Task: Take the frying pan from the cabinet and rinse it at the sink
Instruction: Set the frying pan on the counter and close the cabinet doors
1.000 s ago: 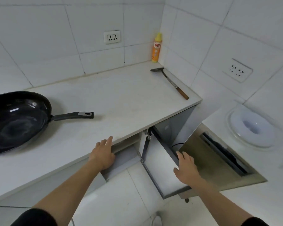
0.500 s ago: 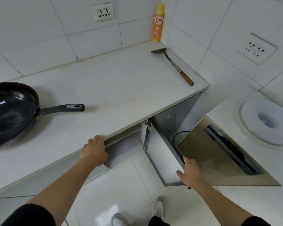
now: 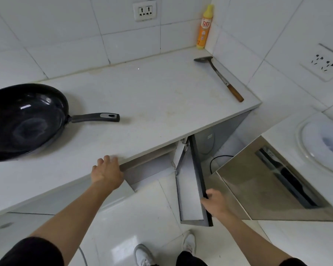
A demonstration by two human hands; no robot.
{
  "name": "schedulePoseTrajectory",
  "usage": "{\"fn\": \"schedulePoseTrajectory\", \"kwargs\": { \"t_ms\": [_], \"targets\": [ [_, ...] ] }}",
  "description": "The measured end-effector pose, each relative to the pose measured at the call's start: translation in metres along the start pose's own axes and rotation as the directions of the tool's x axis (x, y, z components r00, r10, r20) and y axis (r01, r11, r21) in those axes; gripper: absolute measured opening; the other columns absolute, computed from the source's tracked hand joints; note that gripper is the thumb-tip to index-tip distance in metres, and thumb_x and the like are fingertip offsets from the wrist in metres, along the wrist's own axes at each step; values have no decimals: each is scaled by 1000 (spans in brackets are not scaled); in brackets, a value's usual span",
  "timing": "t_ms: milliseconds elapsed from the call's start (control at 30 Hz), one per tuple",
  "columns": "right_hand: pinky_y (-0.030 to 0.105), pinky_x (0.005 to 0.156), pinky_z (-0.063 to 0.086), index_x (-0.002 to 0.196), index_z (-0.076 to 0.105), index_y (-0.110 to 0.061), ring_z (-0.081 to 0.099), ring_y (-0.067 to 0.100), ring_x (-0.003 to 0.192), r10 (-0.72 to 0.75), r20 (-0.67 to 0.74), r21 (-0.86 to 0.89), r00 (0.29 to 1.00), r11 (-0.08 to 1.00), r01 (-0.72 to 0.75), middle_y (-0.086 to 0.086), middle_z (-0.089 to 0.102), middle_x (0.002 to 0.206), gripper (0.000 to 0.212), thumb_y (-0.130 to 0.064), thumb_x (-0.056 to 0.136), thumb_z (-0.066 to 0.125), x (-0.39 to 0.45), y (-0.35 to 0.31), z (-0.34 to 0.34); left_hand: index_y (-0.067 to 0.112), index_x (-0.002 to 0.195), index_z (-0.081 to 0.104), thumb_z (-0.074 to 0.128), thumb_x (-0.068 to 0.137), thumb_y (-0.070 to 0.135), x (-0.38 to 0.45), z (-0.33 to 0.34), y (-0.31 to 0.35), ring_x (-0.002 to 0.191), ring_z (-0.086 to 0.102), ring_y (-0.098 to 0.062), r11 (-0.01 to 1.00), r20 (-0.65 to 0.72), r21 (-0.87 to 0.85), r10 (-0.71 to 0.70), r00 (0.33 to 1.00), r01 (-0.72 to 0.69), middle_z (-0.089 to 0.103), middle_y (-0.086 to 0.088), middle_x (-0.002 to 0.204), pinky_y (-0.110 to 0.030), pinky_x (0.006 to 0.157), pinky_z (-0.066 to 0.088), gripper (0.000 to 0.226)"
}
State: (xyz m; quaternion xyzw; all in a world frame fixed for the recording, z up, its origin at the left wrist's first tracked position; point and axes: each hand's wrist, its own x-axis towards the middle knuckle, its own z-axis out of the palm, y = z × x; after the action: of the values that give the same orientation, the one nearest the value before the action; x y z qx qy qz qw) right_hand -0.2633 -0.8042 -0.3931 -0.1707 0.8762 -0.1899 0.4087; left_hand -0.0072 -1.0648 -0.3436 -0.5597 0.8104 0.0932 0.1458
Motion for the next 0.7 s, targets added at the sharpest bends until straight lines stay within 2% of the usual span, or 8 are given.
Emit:
{"fn": "schedulePoseTrajectory", "kwargs": {
  "t_ms": [67, 167, 233, 367, 467, 533, 633, 700],
  "targets": [
    [39, 67, 56, 90, 60, -9, 58, 22, 71, 37, 45, 170, 998, 985, -44, 15, 63, 82, 7, -13, 85, 62, -10, -14, 13, 16, 132, 45, 51, 90, 29, -4, -1, -13, 120, 44, -28, 1000, 10, -14, -4, 1000, 4, 45, -8, 133, -41, 98, 43, 44],
    [45, 76, 59, 96, 57, -18, 61, 26, 84, 113, 156, 427, 981, 888, -170, 10, 61, 94, 12, -9, 90, 60, -26, -37, 31, 15, 135, 43, 54, 88, 29, -9, 2, -34, 121, 44, -29, 1000, 28, -29, -1, 1000, 2, 43, -8, 136, -41, 99, 43, 50],
    [47, 80, 57, 95, 56, -18, 63, 28, 89, 117, 204, 494, 972, 845, -205, 9, 62, 98, 12, -9, 90, 61, -31, -50, 45, 15, 136, 42, 54, 88, 29, -12, 4, -48, 121, 44, -28, 999, 35, -37, 0, 999, 2, 43, -8, 137, -40, 99, 43, 51],
    [39, 71, 57, 103, 62, -10, 65, 24, 98, 102, 281, 559, 954, 791, -249, 14, 68, 108, 15, -15, 88, 64, -34, -76, 74, 14, 136, 42, 54, 88, 28, -15, 7, -76, 122, 44, -29, 997, 46, -80, -4, 999, 7, 42, -9, 139, -40, 99, 43, 51],
    [41, 80, 53, 109, 62, -14, 61, 21, 104, 78, 336, 583, 939, 766, -272, 12, 64, 116, 24, -28, 90, 66, -33, -97, 94, 14, 136, 42, 54, 89, 28, -20, 7, -97, 123, 43, -29, 994, 38, -113, -1, 999, 6, 41, -9, 140, -41, 99, 43, 51],
    [40, 83, 52, 121, 59, -13, 59, 23, 110, 39, 408, 626, 912, 716, -310, 13, 60, 127, 43, -41, 89, 64, -30, -113, 104, 14, 139, 39, 54, 89, 30, -21, 6, -110, 125, 41, -29, 994, 36, -106, 17, 999, -13, 39, -9, 142, -41, 100, 42, 54],
    [44, 107, 40, 140, 42, -7, 43, 39, 132, -5, 486, 745, 874, 525, -412, 26, 45, 141, 75, -55, 87, 61, -26, -138, 115, 14, 142, 36, 54, 90, 31, -21, 5, -127, 128, 39, -29, 994, 64, -106, 19, 998, -12, 37, -9, 146, -41, 103, 42, 58],
    [43, 107, 39, 146, 32, -5, 43, 37, 132, 9, 481, 788, 877, 433, -437, 24, 49, 138, 86, -61, 86, 58, -25, -151, 120, 15, 143, 36, 54, 89, 30, -20, 7, -136, 131, 38, -29, 993, 90, -117, 20, 996, -10, 36, -9, 148, -41, 104, 40, 59]
  ]
}}
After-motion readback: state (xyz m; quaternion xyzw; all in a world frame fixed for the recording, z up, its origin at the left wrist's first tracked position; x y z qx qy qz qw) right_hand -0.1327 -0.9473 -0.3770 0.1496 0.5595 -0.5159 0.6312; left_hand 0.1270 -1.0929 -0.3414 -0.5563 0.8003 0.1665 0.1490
